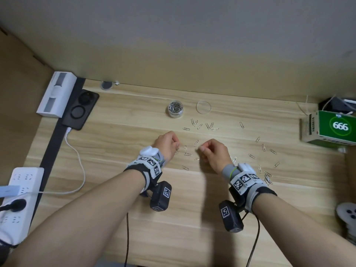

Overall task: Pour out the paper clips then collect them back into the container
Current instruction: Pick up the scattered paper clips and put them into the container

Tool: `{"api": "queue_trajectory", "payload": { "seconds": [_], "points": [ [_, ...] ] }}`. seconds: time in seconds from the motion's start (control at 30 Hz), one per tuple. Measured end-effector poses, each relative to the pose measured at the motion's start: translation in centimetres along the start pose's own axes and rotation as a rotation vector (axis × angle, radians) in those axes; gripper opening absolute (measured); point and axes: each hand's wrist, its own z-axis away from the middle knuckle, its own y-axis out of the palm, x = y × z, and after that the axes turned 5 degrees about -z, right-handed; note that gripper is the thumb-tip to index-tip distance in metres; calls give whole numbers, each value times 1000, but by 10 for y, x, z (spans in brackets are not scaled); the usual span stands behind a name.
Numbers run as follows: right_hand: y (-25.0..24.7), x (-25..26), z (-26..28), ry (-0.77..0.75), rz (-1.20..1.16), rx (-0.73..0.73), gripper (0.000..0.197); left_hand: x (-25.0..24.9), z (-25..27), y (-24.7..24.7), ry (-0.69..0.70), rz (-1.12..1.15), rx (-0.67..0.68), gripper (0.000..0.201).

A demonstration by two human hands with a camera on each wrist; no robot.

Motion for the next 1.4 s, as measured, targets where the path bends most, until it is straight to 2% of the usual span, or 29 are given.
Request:
{"api": "queue_trajectory", "payload": {
  "seconds": [0.07,0.13,0.23,0.3,0.37,0.47,0.53,0.6,0.7,0.8,0.87,0.97,1.07,1.17,1.27,1.4],
  "points": [
    [-4,8,2,57,-226,39,5,-3,3,-4,-38,203,4,31],
    [-10,16,6,72,-320,80,11,-10,4,-10,-62,329,39,32],
    [-16,22,10,156,-332,143,21,-17,4,-14,-105,343,123,36],
    [-19,24,12,240,-361,144,28,-20,3,-14,-140,307,167,39],
    [-23,24,14,255,-357,121,30,-25,2,-14,-167,224,185,36],
    [-25,18,14,216,-263,76,27,-34,1,-11,-184,104,193,20],
    [-21,11,11,168,-167,64,25,-37,2,-7,-146,-28,141,15],
    [-16,4,8,118,-37,89,32,-36,5,-2,-56,-185,96,23],
    [-11,0,5,86,245,136,34,-31,6,4,42,-355,142,44],
    [-8,3,6,24,422,149,22,-22,5,7,86,-344,134,48],
    [-7,3,5,-1,461,147,15,-20,3,10,108,-321,109,39],
    [-4,0,2,1,496,178,14,-23,0,13,67,-281,107,25],
    [-5,-6,-1,31,338,167,14,-26,-4,13,53,-293,150,19],
    [-15,0,-1,91,54,90,21,-24,-7,14,83,-297,165,17],
    [-29,12,1,130,-120,22,24,-25,-6,13,97,-228,152,14],
    [-38,17,6,269,-300,-33,37,-29,-2,3,13,-84,129,24]
  ]
}}
